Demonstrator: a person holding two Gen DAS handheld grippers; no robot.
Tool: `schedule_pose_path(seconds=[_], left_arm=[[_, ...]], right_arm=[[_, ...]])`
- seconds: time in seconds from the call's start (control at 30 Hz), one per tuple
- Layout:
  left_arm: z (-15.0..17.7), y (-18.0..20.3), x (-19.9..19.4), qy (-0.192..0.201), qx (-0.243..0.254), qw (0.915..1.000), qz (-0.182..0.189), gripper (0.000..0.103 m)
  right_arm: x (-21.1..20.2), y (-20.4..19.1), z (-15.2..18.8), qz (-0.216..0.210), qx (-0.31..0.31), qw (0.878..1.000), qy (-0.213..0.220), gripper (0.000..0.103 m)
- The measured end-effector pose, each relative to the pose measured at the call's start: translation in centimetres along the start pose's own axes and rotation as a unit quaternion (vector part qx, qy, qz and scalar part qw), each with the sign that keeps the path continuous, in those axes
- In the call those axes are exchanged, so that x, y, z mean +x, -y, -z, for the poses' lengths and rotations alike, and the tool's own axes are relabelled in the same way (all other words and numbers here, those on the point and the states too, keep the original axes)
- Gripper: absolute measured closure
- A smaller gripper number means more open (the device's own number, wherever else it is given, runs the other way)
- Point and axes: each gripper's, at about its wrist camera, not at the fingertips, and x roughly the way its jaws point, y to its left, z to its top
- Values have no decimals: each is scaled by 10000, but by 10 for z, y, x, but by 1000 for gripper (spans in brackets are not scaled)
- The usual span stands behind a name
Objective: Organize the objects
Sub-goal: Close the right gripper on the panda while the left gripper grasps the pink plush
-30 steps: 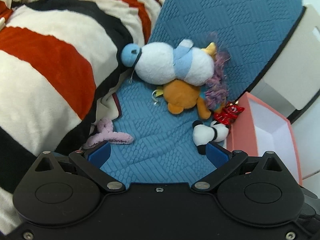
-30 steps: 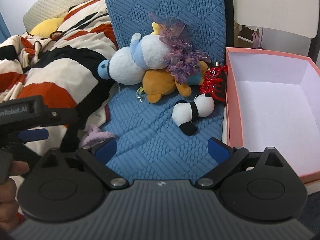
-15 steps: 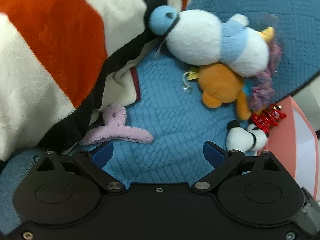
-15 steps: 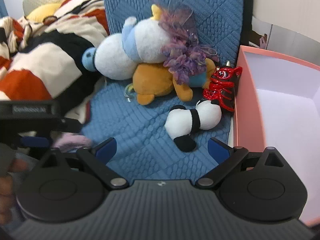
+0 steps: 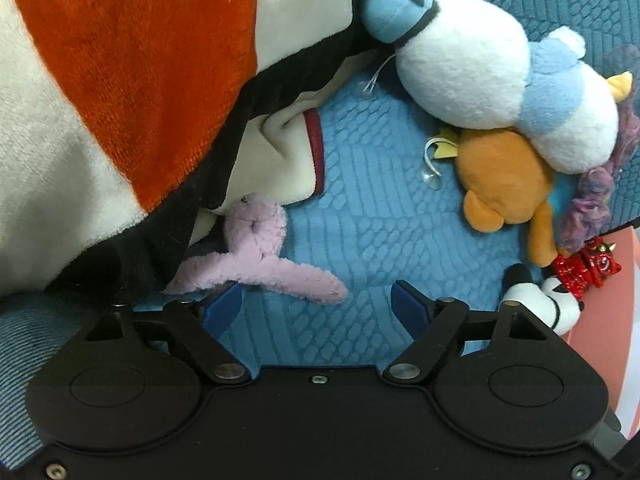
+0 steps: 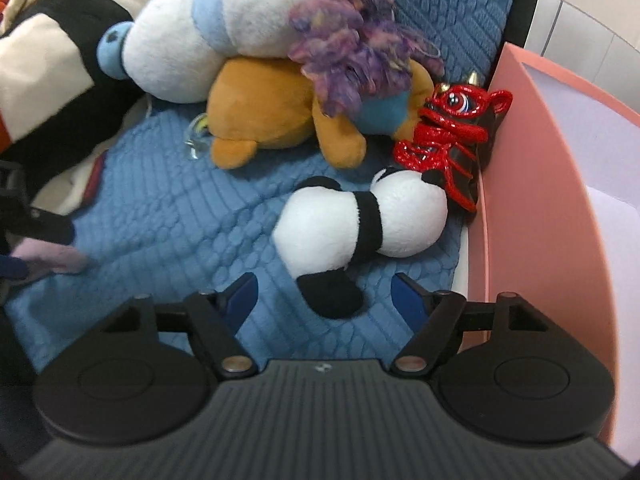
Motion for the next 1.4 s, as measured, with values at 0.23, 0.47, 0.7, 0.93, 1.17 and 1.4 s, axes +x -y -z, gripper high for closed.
schedule_pose_path(seconds=[0.23, 0.47, 0.7, 0.93, 1.17, 1.4], left_arm=[[3, -4, 16, -81, 100, 9998, -165, 38], [-2, -13, 16, -117, -239, 9996, -138, 42], [-5, -19, 9, -111, -655, 9978, 50, 42], [-7, -24, 7, -59, -997, 9948, 203, 41], [-4, -26, 13, 28, -1067, 9943, -35, 49], [7, -8, 6, 96, -315, 9994, 49, 75]], right_arm=[[15, 3, 0, 182, -40, 9998, -45, 41], [12, -7, 1, -11, -333, 9994, 15, 68], [-4, -5, 8, -153, -433, 9989, 15, 74], [-30, -9, 21, -330, -580, 9978, 5, 74], [-55, -19, 42, -467, -918, 9947, 4, 74], [-70, -25, 60, -603, -1275, 9900, -13, 74]])
